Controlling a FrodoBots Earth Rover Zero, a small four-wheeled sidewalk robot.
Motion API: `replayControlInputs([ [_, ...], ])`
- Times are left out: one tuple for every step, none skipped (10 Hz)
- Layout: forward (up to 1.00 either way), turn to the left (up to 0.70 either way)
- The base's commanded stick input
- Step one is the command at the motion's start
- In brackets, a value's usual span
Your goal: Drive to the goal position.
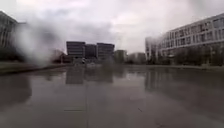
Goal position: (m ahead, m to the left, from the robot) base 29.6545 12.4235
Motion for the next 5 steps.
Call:
replayControlInputs([
  [0.7, 0.0],
  [0.7, 0.0],
  [0.7, 0.0],
  [0.7, 0.0],
  [0.7, 0.0],
])
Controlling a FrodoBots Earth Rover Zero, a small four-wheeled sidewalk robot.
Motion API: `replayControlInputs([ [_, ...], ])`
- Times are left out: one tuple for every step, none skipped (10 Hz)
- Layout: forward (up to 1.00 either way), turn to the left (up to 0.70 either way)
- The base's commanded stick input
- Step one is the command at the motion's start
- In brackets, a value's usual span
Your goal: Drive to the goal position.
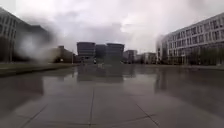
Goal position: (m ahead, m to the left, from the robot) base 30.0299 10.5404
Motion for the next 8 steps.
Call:
replayControlInputs([
  [0.7, 0.0],
  [0.7, 0.0],
  [0.7, 0.0],
  [0.7, 0.0],
  [0.7, 0.0],
  [0.7, -0.11],
  [0.7, 0.0],
  [0.7, 0.0],
])
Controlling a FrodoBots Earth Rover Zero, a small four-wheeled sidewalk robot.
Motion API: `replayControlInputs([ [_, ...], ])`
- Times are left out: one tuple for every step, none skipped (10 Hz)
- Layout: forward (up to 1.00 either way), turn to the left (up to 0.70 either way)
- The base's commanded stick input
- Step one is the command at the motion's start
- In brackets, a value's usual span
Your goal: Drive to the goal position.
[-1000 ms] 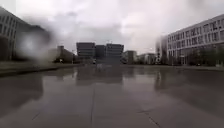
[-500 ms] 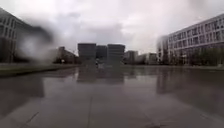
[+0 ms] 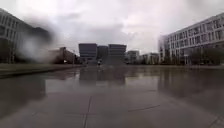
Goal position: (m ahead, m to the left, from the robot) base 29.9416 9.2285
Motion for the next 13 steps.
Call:
replayControlInputs([
  [0.7, 0.0],
  [0.7, 0.0],
  [0.7, 0.0],
  [0.7, 0.0],
  [0.7, 0.0],
  [0.7, 0.0],
  [0.7, 0.0],
  [0.7, 0.0],
  [0.7, 0.0],
  [0.7, 0.0],
  [0.7, 0.0],
  [0.7, 0.0],
  [0.7, 0.07],
])
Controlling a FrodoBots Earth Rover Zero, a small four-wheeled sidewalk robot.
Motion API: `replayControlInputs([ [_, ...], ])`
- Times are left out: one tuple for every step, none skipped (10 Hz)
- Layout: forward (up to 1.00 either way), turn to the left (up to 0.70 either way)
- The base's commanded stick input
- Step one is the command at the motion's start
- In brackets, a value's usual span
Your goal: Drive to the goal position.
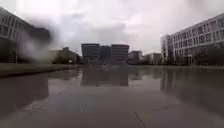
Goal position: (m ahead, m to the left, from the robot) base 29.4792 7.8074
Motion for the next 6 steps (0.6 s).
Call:
replayControlInputs([
  [0.7, 0.35],
  [0.7, 0.32],
  [0.7, 0.25],
  [0.7, 0.0],
  [0.7, 0.0],
  [0.7, 0.0],
])
